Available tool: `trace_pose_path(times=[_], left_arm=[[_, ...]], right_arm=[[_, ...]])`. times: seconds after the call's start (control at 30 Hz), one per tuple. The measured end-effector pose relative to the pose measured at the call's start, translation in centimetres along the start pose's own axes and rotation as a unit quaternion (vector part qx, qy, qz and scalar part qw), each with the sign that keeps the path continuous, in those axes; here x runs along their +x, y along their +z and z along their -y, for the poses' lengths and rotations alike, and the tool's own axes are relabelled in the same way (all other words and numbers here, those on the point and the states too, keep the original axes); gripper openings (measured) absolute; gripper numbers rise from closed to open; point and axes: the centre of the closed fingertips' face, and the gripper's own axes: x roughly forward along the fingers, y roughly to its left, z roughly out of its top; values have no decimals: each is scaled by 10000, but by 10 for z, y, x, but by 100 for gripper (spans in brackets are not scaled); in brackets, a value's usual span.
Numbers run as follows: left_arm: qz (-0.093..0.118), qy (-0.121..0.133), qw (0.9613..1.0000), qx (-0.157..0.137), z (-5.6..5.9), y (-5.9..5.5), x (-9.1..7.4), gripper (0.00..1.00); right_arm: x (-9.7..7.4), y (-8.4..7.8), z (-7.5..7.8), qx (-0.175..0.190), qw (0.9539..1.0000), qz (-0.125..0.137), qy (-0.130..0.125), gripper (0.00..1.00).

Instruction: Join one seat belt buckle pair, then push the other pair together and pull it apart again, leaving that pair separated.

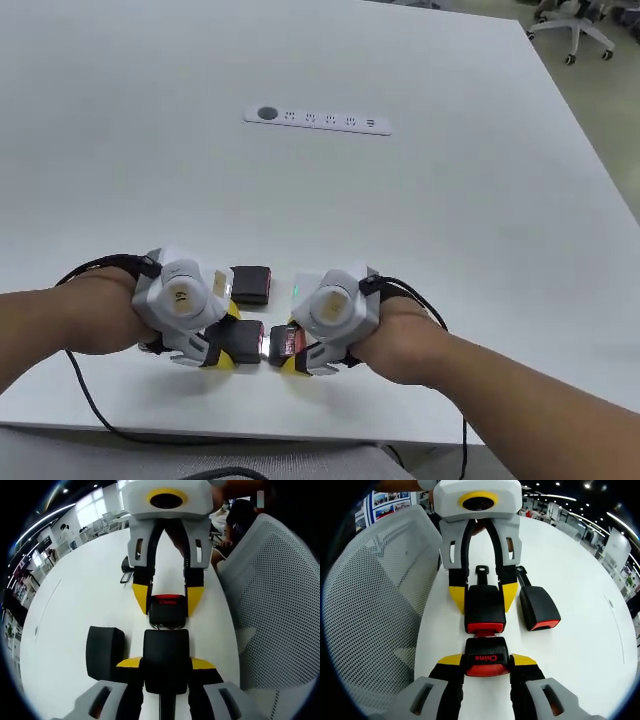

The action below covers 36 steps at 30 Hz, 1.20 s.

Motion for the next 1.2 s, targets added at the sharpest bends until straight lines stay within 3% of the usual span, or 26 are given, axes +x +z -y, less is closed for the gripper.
trace_pose_path(times=[0.3,0.47,0.57,0.8,0.9,1.03,1.2], left_arm=[[-91,-9,9999,-141,0,0,0,35],[-255,23,9996,-101,0,1,0,35],[-381,174,9991,-91,-2,-2,-3,36],[37,357,9990,-283,-4,15,-26,38],[47,286,9994,-173,0,20,-27,40],[126,360,9992,-72,-9,34,-35,40],[215,538,9982,-148,-29,39,-40,40]], right_arm=[[2,0,-1,-139,9999,-38,22,33],[2,1,1,-209,9998,-60,-38,33],[-4,3,2,-153,9998,-15,-88,33],[-22,9,-1,90,9996,243,-139,32],[-32,9,-3,110,9995,269,-114,30],[-41,5,-1,29,9995,262,-161,32],[-53,0,12,48,9992,287,-263,31]])
